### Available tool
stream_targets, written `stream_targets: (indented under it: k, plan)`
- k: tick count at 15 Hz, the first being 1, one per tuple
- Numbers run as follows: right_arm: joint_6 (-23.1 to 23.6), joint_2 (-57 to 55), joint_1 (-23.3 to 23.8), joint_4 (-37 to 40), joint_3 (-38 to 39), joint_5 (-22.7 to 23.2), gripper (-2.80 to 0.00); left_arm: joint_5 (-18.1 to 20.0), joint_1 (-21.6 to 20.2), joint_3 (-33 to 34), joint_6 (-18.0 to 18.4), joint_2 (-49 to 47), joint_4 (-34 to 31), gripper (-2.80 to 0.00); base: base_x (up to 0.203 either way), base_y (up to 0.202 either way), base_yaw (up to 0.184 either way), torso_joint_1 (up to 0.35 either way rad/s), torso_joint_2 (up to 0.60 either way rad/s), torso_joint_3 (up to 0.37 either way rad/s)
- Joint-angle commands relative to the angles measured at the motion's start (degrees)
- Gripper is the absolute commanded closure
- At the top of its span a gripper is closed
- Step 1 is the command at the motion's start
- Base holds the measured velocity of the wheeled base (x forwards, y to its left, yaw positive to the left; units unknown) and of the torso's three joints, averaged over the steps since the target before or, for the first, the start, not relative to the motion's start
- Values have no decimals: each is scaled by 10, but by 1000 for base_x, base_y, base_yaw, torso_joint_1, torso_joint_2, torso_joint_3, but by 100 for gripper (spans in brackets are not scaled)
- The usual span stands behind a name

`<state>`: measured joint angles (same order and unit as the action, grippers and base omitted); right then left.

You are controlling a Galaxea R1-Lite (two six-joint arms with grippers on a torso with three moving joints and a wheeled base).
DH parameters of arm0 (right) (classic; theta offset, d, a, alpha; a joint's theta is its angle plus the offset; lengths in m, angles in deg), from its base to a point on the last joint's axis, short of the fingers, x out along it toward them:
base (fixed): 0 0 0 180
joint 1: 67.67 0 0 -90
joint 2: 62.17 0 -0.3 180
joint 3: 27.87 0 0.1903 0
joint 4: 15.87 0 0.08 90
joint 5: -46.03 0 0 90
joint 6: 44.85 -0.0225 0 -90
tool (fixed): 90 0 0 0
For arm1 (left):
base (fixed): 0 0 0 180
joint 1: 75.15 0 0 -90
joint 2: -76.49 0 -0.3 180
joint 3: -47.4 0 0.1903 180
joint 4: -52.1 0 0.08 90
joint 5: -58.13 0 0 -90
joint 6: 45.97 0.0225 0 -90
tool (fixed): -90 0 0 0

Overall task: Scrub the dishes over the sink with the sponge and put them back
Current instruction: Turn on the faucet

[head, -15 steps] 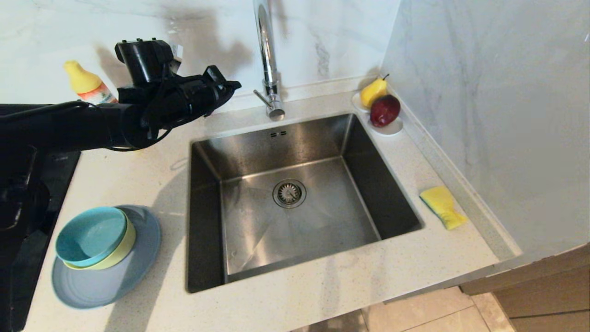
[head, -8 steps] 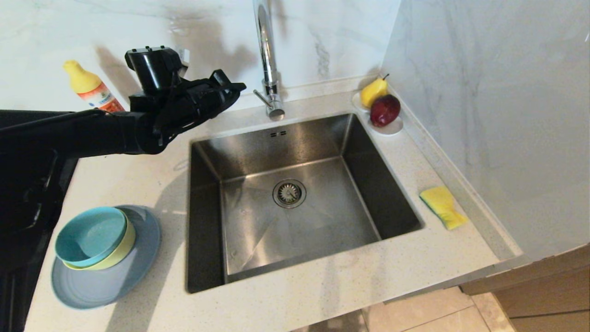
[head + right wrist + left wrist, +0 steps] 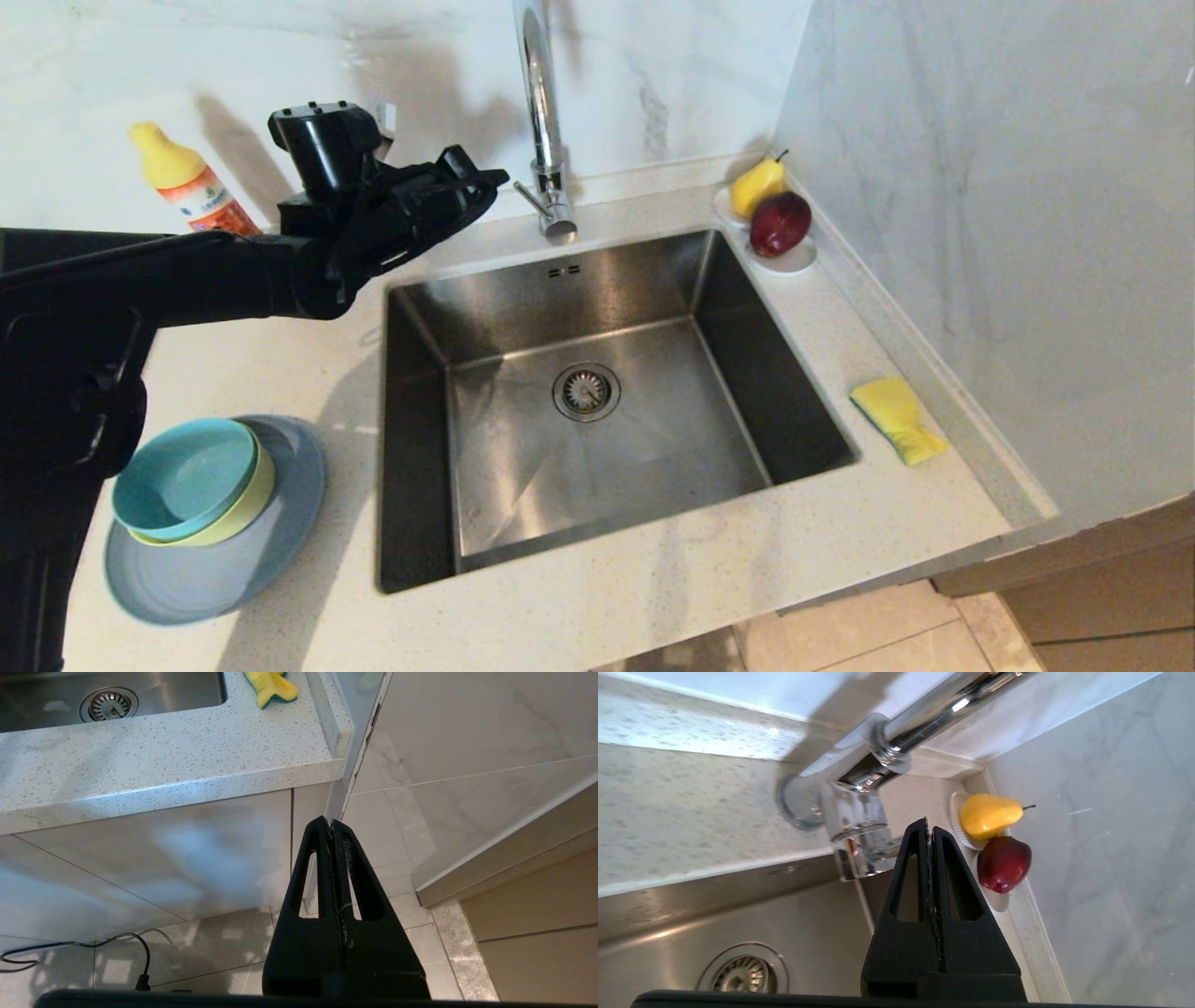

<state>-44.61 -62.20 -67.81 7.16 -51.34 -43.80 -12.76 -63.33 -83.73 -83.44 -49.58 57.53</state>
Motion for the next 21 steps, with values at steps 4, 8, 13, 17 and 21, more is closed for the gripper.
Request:
stream_targets:
  k: [4,8,13,17,21]
  plan:
    - [0,0,0,0,0,0,0,1,12,-1,-2,-11,2,0,0,0,0,0,0,0]
    - [0,0,0,0,0,0,0,1,11,-2,1,-18,3,0,0,0,0,0,0,0]
    - [0,0,0,0,0,0,0,2,10,-4,2,-20,4,0,0,0,0,0,0,0]
    - [0,0,0,0,0,0,0,3,7,-4,6,-15,17,0,0,0,0,0,0,0]
    - [0,1,0,0,0,0,0,1,3,-4,31,-12,19,0,0,0,0,0,0,0]
